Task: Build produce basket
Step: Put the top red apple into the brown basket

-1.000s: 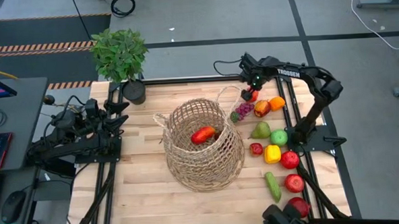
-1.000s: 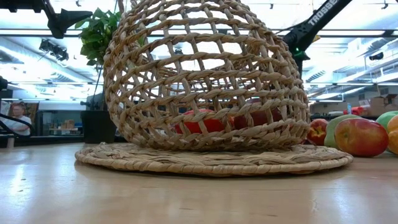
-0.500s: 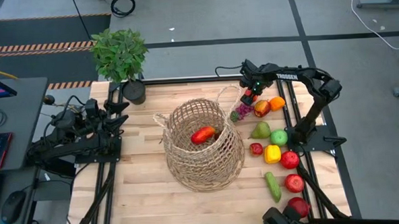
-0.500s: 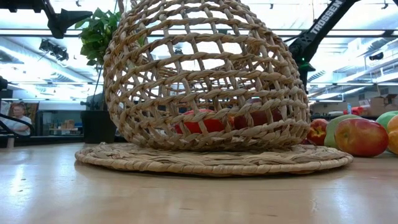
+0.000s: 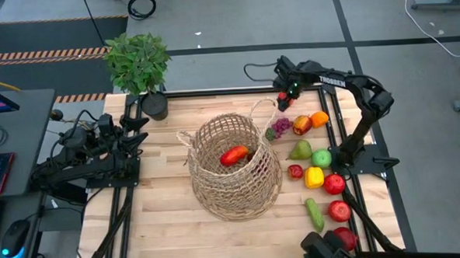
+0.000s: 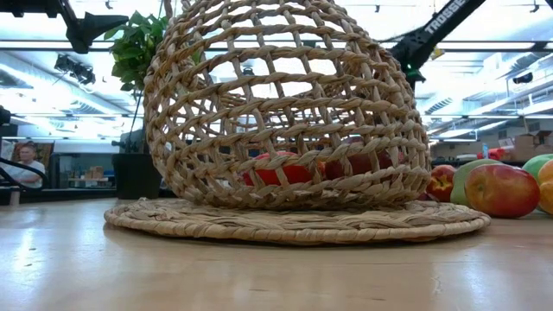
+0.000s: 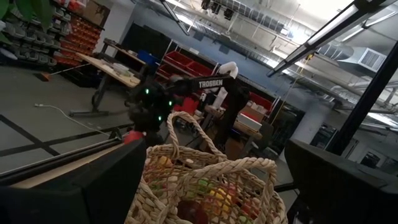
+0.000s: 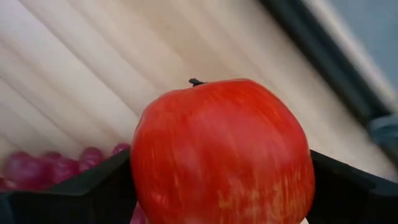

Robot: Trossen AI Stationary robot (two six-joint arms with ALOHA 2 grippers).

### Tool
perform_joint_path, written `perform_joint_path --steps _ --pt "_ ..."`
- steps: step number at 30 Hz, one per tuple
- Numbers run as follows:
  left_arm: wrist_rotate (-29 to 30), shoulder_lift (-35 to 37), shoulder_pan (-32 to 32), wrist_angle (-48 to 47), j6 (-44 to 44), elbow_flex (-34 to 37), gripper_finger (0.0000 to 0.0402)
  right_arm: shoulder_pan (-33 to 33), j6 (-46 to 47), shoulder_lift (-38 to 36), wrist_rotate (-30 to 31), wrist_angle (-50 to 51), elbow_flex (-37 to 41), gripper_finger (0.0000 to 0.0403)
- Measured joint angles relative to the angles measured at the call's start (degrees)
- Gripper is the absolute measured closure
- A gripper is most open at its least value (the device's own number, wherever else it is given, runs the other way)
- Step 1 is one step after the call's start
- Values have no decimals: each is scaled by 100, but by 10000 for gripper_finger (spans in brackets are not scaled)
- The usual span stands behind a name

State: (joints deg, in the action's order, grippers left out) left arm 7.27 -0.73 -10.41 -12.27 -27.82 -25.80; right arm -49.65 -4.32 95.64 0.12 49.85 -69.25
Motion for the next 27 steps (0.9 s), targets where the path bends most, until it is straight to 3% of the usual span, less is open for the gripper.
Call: perform_joint_path --steps 5,17,27 --pt "1 -1 -1 1 -1 0 12 7 214 0 -561 255 -918 43" --pt "1 0 -2 2 -1 0 12 470 780 -7 -3062 -44 -3136 43" --pt "1 -1 0 0 -2 0 12 1584 554 -13 -3614 -837 -4202 43"
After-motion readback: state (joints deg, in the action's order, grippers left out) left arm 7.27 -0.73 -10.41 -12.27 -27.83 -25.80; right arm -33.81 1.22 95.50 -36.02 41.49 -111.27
